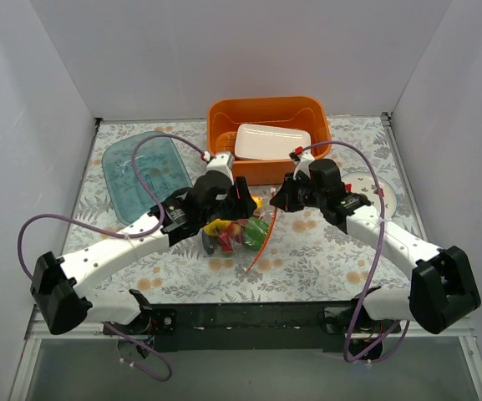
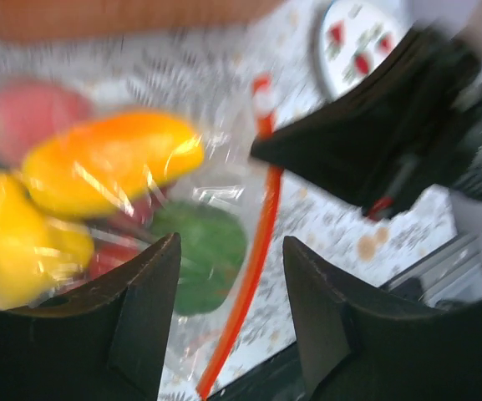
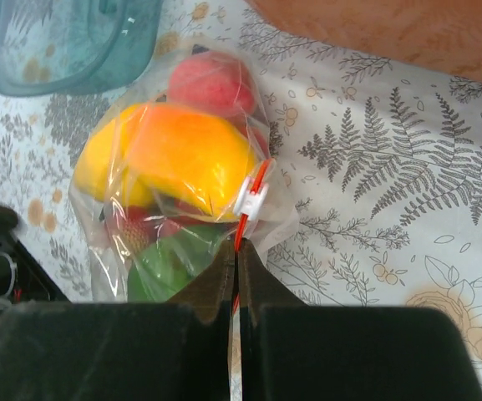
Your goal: Open the zip-top bag and remove the fake food
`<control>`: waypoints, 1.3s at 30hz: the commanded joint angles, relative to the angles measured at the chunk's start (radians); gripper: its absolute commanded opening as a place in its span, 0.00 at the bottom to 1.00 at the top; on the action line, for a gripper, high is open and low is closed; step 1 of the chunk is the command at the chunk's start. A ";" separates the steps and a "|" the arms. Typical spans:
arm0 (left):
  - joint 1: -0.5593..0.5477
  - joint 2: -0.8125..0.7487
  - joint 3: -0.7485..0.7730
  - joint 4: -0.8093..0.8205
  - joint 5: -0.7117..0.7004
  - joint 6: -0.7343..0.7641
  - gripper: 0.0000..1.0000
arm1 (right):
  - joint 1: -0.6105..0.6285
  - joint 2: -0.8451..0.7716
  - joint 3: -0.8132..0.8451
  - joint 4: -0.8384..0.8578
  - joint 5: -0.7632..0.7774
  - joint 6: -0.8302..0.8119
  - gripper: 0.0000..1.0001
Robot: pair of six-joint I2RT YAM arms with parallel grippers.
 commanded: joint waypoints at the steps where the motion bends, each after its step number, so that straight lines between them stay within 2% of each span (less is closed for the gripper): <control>1: 0.054 -0.068 0.108 0.025 -0.050 0.152 0.52 | 0.006 -0.060 0.102 -0.016 -0.117 -0.126 0.01; 3: 0.144 -0.060 0.118 0.100 0.084 0.225 0.52 | 0.023 -0.074 0.151 -0.034 -0.148 -0.141 0.01; 4: 0.178 -0.062 0.120 0.125 0.127 0.239 0.47 | 0.027 -0.075 0.171 -0.044 -0.158 -0.147 0.01; 5: 0.210 -0.068 0.112 0.205 0.275 0.256 0.46 | 0.036 -0.077 0.191 -0.051 -0.172 -0.152 0.01; 6: 0.271 -0.085 0.093 0.250 0.331 0.282 0.46 | 0.038 -0.072 0.217 -0.083 -0.181 -0.153 0.01; 9: 0.361 -0.092 0.077 0.366 0.572 0.336 0.45 | 0.046 -0.063 0.320 -0.164 -0.197 -0.170 0.01; 11: 0.408 -0.088 0.069 0.422 0.714 0.359 0.45 | 0.049 -0.062 0.383 -0.200 -0.207 -0.179 0.01; 14: 0.451 -0.092 0.025 0.563 0.843 0.338 0.44 | 0.055 -0.068 0.426 -0.243 -0.233 -0.189 0.01; 15: 0.474 -0.089 0.022 0.586 0.938 0.330 0.42 | 0.056 -0.074 0.432 -0.249 -0.235 -0.189 0.01; 18: 0.482 -0.075 0.020 0.634 1.101 0.338 0.36 | 0.064 -0.078 0.453 -0.272 -0.263 -0.183 0.01; 25: 0.482 -0.049 0.005 0.651 1.257 0.382 0.35 | 0.075 -0.095 0.499 -0.320 -0.307 -0.172 0.01; 39: 0.479 -0.072 -0.114 0.870 1.333 0.264 0.45 | 0.151 -0.115 0.528 -0.364 -0.407 -0.136 0.01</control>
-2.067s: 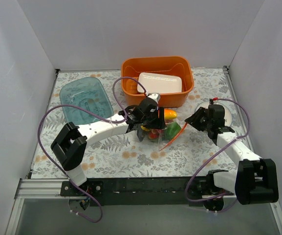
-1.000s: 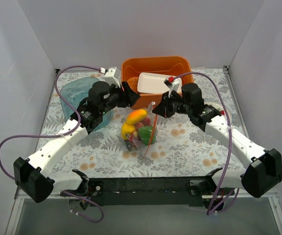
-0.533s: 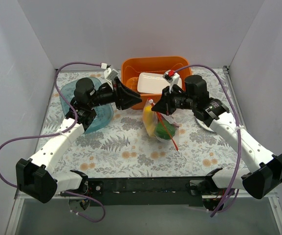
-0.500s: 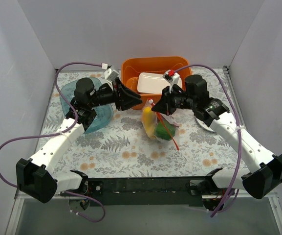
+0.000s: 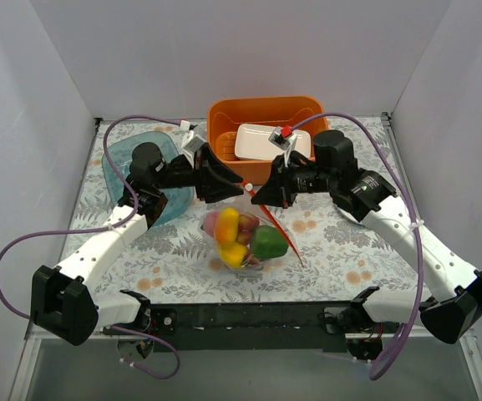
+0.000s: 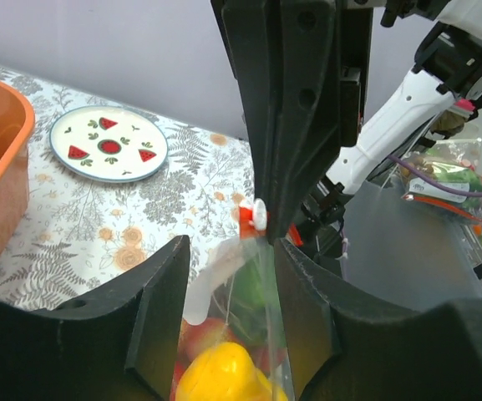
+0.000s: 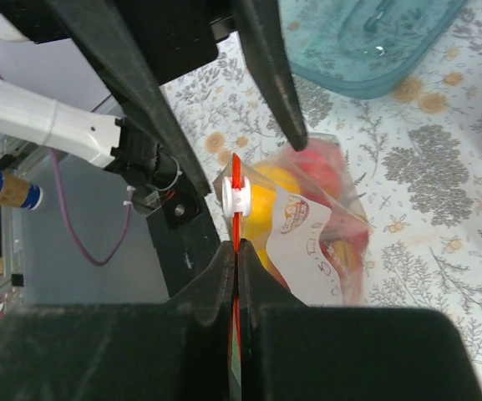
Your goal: Open the zip-top bag and remove the fake food
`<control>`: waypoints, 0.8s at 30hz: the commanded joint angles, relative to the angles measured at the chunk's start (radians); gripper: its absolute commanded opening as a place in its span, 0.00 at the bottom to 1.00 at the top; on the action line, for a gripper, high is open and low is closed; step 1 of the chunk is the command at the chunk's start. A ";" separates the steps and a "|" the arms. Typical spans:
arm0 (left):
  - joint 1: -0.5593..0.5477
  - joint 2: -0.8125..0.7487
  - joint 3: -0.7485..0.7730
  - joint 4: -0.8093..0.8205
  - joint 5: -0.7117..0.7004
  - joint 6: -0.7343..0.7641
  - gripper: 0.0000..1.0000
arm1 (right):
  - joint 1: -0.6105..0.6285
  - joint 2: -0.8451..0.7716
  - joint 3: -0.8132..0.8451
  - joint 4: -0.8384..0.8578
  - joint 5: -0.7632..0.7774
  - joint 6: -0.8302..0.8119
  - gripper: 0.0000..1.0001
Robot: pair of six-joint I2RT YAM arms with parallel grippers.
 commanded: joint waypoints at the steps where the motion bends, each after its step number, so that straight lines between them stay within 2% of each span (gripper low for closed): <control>1: -0.002 -0.026 -0.047 0.142 0.052 -0.069 0.46 | 0.032 -0.038 0.068 0.039 -0.049 0.026 0.01; 7: -0.073 -0.035 -0.081 0.112 0.008 -0.023 0.43 | 0.055 -0.037 0.085 0.019 -0.043 0.020 0.01; 8: -0.085 -0.028 -0.081 0.113 0.004 -0.023 0.37 | 0.056 -0.035 0.089 0.014 -0.040 0.020 0.01; 10: -0.091 -0.018 -0.096 0.179 0.006 -0.051 0.34 | 0.061 -0.035 0.094 0.005 -0.036 0.015 0.01; 11: -0.094 -0.015 -0.110 0.205 0.009 -0.083 0.25 | 0.061 -0.035 0.097 -0.005 -0.033 0.012 0.01; 14: -0.101 -0.020 -0.119 0.250 0.004 -0.101 0.10 | 0.061 -0.043 0.097 -0.022 -0.017 0.000 0.01; 15: -0.101 -0.021 -0.122 0.245 0.000 -0.098 0.00 | 0.062 -0.043 0.101 -0.030 -0.006 -0.006 0.01; 18: -0.101 -0.029 -0.124 0.225 -0.002 -0.081 0.00 | 0.062 -0.057 0.094 -0.039 0.045 -0.033 0.02; 21: -0.101 -0.043 -0.137 0.239 0.012 -0.094 0.00 | 0.062 -0.086 0.075 0.005 0.089 -0.072 0.23; 23: -0.104 -0.046 -0.140 0.259 0.026 -0.103 0.00 | 0.062 -0.118 0.039 0.052 0.094 -0.095 0.32; 24: -0.102 -0.046 -0.134 0.256 0.032 -0.104 0.00 | 0.062 -0.126 0.028 0.077 0.088 -0.100 0.33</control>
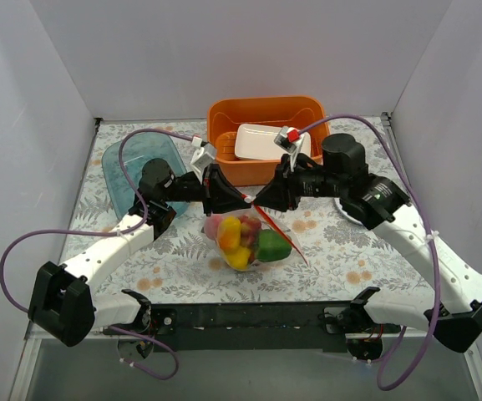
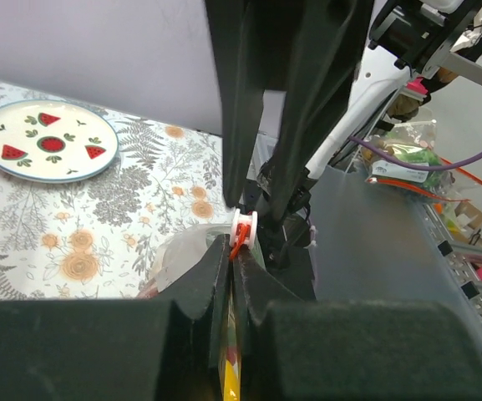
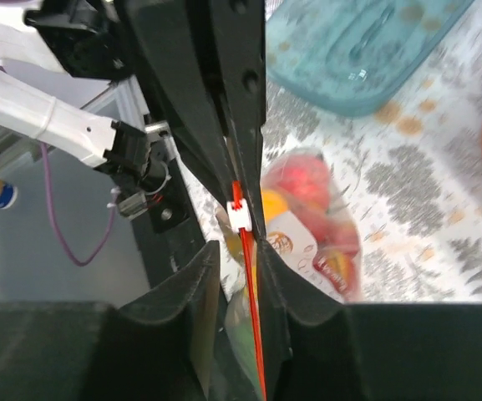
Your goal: Open the zip-top bag and remove the fake food
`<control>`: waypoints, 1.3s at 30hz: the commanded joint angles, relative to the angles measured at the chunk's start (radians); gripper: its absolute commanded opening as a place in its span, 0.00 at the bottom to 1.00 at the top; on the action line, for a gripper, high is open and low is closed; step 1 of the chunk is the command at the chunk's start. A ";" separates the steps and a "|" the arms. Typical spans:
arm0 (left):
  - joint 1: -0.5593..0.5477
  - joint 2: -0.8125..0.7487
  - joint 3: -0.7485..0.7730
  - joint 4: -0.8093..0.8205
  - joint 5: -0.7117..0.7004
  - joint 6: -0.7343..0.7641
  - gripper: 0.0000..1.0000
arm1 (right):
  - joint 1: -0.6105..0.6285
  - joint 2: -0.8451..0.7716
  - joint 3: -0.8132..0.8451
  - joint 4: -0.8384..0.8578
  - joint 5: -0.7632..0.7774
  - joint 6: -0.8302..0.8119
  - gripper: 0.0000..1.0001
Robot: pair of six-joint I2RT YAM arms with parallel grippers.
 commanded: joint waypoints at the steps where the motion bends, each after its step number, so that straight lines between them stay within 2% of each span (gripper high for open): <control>1: -0.007 -0.034 0.002 0.034 0.024 -0.013 0.00 | 0.003 -0.083 -0.022 0.191 0.004 -0.059 0.36; 4: -0.007 -0.043 0.007 0.017 0.038 -0.017 0.00 | 0.003 -0.091 -0.047 0.274 -0.068 -0.062 0.41; 7: -0.007 -0.071 -0.009 0.025 0.037 -0.027 0.00 | 0.009 -0.069 -0.058 0.288 -0.101 -0.083 0.47; 13: -0.009 -0.097 -0.010 0.010 0.035 -0.028 0.00 | 0.040 -0.035 -0.056 0.271 -0.069 -0.122 0.49; 18: -0.009 -0.097 -0.004 -0.016 0.035 -0.022 0.00 | 0.063 -0.019 -0.059 0.288 -0.055 -0.125 0.56; 23: -0.009 -0.101 -0.004 -0.012 0.029 -0.025 0.00 | 0.092 0.006 -0.056 0.279 -0.030 -0.129 0.43; 29: -0.009 -0.126 -0.012 -0.032 0.001 -0.011 0.00 | 0.098 -0.020 -0.087 0.267 0.005 -0.139 0.37; 30: -0.007 -0.131 -0.012 -0.038 -0.005 -0.008 0.00 | 0.097 -0.022 -0.092 0.265 0.014 -0.140 0.34; 31: -0.007 -0.134 -0.015 -0.041 -0.006 -0.007 0.00 | 0.098 -0.031 -0.096 0.268 0.017 -0.139 0.24; 32: -0.007 -0.140 -0.016 -0.044 -0.015 -0.002 0.00 | 0.098 -0.032 -0.104 0.271 0.017 -0.139 0.21; 39: -0.007 -0.169 -0.030 -0.078 -0.101 0.030 0.00 | 0.098 -0.081 -0.157 0.262 0.042 -0.139 0.14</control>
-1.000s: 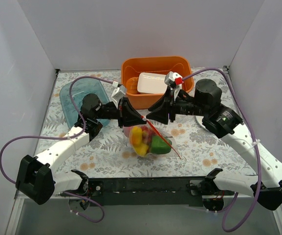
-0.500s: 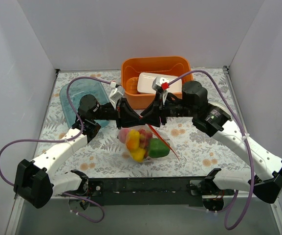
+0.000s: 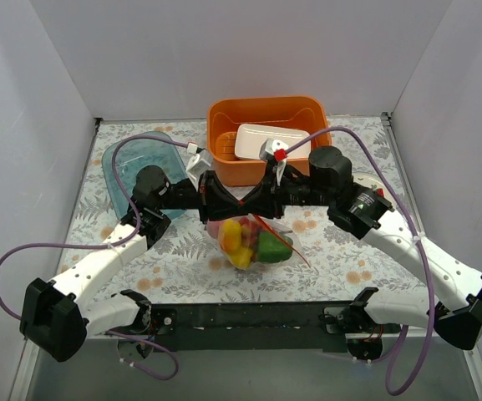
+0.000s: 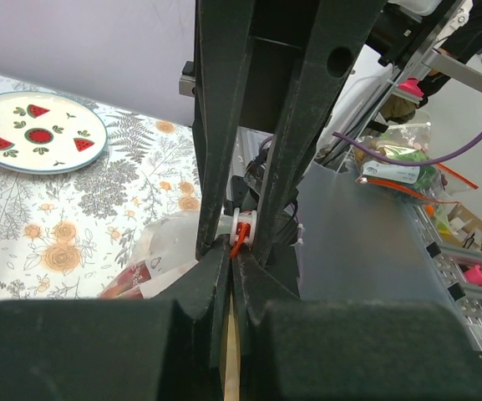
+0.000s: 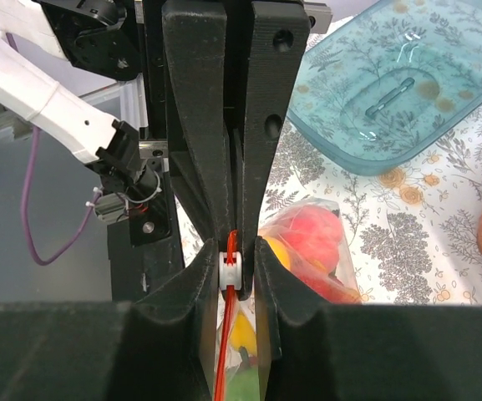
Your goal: Open the zip-top bag and remove the fake food
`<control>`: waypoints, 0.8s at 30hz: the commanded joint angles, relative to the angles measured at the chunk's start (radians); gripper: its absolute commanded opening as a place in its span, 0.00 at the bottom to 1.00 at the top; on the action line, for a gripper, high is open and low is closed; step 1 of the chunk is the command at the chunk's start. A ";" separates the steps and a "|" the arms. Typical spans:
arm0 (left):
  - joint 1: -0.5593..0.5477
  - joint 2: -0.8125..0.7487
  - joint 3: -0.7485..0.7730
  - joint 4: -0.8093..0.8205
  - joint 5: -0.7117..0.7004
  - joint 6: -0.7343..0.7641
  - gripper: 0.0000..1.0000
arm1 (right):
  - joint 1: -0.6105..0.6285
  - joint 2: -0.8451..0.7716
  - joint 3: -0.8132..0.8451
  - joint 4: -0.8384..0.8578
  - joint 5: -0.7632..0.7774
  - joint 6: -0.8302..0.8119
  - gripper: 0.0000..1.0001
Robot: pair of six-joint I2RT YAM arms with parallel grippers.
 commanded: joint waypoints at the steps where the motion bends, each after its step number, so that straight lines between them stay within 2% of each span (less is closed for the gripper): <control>1: 0.004 -0.074 0.006 0.006 -0.119 0.037 0.00 | -0.001 -0.085 -0.049 0.005 0.042 -0.016 0.14; 9: 0.019 -0.094 -0.014 0.037 -0.209 0.029 0.00 | -0.001 -0.194 -0.143 -0.049 0.083 -0.019 0.12; 18: 0.022 -0.060 -0.001 0.081 -0.068 0.000 0.00 | -0.001 -0.245 -0.192 -0.021 0.045 0.013 0.13; 19: 0.022 -0.054 0.007 0.080 -0.053 -0.001 0.00 | -0.001 -0.243 -0.190 -0.018 0.057 0.010 0.26; 21: 0.022 -0.036 0.025 0.078 -0.002 -0.011 0.00 | -0.001 -0.222 -0.168 0.011 0.068 0.010 0.43; 23: 0.022 -0.030 0.030 0.075 0.021 -0.009 0.00 | 0.000 -0.197 -0.114 0.028 0.069 0.013 0.45; 24: 0.022 -0.028 0.033 0.075 0.043 -0.012 0.00 | -0.001 -0.173 -0.096 0.030 0.077 0.014 0.39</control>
